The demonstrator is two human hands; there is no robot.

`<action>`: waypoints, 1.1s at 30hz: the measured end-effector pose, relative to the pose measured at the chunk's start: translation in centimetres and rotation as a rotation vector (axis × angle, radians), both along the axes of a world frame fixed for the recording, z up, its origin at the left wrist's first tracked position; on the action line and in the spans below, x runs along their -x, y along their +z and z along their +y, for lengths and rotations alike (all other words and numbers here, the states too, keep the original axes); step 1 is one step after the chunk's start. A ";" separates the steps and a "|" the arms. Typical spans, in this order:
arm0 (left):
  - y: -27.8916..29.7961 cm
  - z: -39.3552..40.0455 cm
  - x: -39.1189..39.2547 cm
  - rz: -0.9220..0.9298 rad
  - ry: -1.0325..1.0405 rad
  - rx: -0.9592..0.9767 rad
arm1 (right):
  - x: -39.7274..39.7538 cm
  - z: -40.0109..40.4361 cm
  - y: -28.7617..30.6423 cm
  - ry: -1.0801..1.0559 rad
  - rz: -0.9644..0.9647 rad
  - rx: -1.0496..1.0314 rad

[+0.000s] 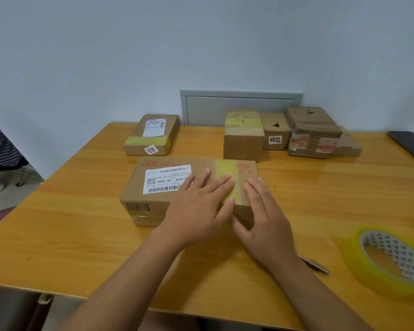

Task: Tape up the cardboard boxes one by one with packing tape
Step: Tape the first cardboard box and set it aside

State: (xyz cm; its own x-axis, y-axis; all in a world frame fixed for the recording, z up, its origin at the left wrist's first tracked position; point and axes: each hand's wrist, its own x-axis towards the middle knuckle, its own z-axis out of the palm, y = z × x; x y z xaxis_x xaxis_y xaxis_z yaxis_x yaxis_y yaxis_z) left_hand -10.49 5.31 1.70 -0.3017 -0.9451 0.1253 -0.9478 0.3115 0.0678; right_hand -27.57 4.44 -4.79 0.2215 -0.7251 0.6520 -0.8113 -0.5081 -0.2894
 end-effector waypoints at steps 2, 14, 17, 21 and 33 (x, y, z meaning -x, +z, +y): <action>-0.1 0.0 -0.2 -0.012 -0.009 -0.008 | 0.0 0.0 0.0 0.000 0.006 0.007; 1.2 0.4 -0.7 0.044 0.038 -0.112 | 0.1 0.1 -0.1 0.022 0.017 -0.021; 2.4 0.8 -3.1 0.036 0.158 -0.158 | 0.7 0.0 0.2 0.036 0.041 -0.053; 3.7 3.0 -6.6 0.065 0.286 -0.171 | 1.3 -0.8 1.0 0.113 0.102 -0.130; 4.8 10.2 -6.1 -0.116 0.080 -0.188 | -4.4 -4.5 3.2 0.010 -0.018 -0.339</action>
State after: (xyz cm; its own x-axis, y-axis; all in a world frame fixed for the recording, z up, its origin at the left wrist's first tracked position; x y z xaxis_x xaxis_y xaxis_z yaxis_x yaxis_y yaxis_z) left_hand -4.43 15.54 6.53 -0.2274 -0.9699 -0.0865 -0.9737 0.2277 0.0067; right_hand -23.16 -0.08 -1.56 0.2200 -0.8992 0.3781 -0.7998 -0.3882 -0.4578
